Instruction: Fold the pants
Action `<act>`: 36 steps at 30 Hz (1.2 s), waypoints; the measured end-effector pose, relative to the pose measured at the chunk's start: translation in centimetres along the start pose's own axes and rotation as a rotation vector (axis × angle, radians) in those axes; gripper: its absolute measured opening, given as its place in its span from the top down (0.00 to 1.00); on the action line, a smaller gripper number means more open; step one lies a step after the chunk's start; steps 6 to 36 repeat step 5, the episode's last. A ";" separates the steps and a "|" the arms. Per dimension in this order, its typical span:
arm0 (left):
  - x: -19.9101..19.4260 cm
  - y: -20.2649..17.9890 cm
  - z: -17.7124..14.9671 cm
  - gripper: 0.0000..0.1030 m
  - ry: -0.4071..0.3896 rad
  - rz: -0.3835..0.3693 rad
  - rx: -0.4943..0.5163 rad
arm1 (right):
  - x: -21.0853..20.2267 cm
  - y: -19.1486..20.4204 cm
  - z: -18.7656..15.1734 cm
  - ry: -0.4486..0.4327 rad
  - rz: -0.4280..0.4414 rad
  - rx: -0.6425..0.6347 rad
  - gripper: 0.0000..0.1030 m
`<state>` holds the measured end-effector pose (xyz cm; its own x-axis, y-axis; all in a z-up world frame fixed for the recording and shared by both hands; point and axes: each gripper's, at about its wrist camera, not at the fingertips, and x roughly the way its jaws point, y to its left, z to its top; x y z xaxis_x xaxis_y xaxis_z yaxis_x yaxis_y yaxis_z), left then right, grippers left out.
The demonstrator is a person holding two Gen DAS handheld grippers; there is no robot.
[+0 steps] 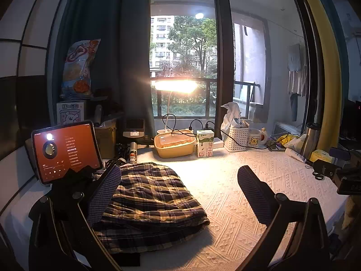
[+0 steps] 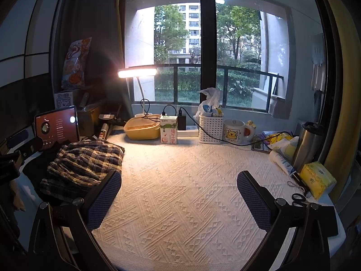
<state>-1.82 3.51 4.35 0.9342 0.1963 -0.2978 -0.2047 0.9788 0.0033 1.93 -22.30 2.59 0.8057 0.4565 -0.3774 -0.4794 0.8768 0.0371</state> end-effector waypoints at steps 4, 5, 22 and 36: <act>-0.1 0.0 0.0 0.01 -0.003 -0.001 0.000 | 0.0 0.0 -0.1 0.007 0.000 0.001 0.00; -0.1 0.0 0.0 0.01 -0.005 -0.002 0.001 | 0.0 -0.1 -0.2 0.007 0.000 0.001 0.00; -0.1 0.0 0.0 0.01 -0.005 -0.002 0.001 | 0.0 -0.1 -0.2 0.007 0.000 0.001 0.00; -0.1 0.0 0.0 0.01 -0.005 -0.002 0.001 | 0.0 -0.1 -0.2 0.007 0.000 0.001 0.00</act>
